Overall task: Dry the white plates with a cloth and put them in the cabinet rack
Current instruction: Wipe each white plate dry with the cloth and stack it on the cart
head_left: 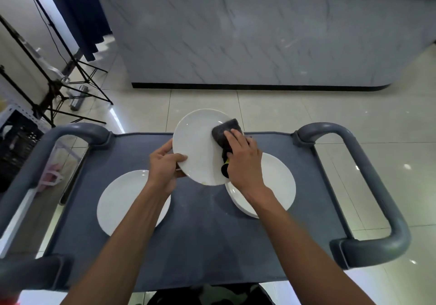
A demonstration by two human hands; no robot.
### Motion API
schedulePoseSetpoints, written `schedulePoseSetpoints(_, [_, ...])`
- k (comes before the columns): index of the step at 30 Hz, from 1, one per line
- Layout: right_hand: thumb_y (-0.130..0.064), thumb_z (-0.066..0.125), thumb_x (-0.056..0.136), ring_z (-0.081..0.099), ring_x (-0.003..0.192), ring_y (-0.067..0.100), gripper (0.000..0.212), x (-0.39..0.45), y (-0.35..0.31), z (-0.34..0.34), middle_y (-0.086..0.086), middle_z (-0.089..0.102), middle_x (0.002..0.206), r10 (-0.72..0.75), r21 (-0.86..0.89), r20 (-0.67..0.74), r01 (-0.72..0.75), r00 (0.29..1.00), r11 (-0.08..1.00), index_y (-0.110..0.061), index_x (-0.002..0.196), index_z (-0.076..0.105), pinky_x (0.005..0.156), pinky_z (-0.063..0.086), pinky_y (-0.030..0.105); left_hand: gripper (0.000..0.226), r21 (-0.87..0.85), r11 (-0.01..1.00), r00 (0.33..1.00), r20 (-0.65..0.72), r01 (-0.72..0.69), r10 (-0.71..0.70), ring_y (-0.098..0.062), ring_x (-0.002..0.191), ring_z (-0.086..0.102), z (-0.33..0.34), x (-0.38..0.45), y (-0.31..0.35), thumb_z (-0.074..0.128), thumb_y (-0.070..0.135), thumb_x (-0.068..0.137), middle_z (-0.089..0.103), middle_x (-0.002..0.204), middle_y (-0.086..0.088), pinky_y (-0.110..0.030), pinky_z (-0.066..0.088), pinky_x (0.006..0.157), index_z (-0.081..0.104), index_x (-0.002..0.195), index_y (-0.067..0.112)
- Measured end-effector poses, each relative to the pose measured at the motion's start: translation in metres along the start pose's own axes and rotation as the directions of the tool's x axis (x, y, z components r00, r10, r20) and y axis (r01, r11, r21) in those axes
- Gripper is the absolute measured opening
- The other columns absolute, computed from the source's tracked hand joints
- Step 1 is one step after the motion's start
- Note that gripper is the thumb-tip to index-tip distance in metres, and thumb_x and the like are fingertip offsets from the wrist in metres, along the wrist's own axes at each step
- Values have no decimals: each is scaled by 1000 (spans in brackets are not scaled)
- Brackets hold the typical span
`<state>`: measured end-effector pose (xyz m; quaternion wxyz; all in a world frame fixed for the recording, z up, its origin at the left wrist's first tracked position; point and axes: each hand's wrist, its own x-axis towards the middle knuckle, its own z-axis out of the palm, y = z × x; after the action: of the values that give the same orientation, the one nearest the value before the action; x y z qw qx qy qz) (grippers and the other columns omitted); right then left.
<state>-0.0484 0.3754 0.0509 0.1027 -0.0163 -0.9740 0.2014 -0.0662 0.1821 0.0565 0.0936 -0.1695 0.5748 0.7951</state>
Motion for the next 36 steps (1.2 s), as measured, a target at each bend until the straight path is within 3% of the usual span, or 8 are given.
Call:
schedulePoseSetpoints(6, [-15,59,94,37,131,28,62,-32,-17,6,-4,37,157,-24,154,36,18,999,988,-24,151,38,99,40,44,53,-17,999,998,-41,-43,43,-32,87,65,30,0,-7,51,-15,84,72,104,-13,-47,61,67,67,125,14])
schedulePoseSetpoints(9, [-15,61,94,40,129,28,62,-43,-27,10,-3,39,156,-65,170,-17,67,998,983,-23,151,39,99,41,43,49,-12,998,996,-55,-66,66,-29,83,67,38,-4,-8,51,-14,85,74,96,-9,-45,60,63,70,119,17])
schedulePoseSetpoints(14, [-14,59,94,39,130,29,60,-42,-12,2,-2,37,156,-140,181,-18,141,990,973,-23,150,40,99,41,45,51,-7,995,992,-79,-100,99,-33,87,65,45,-9,-8,49,-13,86,72,101,-13,-57,57,75,68,124,15])
schedulePoseSetpoints(18, [-11,60,93,41,130,29,55,-43,8,-2,-1,43,153,-221,170,-39,225,974,960,-24,145,48,98,40,44,53,-14,993,989,-90,-121,119,-30,86,68,46,-12,-11,49,-14,85,72,105,-12,-52,61,72,66,127,13])
schedulePoseSetpoints(25, [-6,60,94,48,123,34,49,-31,46,-8,4,49,149,-167,142,-138,187,976,972,-19,141,55,94,44,48,54,8,989,983,-106,-149,149,-23,81,68,44,-18,-13,53,-11,84,75,98,0,-42,59,64,67,126,19])
schedulePoseSetpoints(36, [-5,64,91,47,123,33,53,16,71,-26,3,50,148,-115,82,-237,138,965,987,-18,141,53,95,43,48,52,53,987,988,-3,-151,151,-23,81,68,52,-39,-19,53,-12,85,76,97,1,-46,61,68,73,107,31])
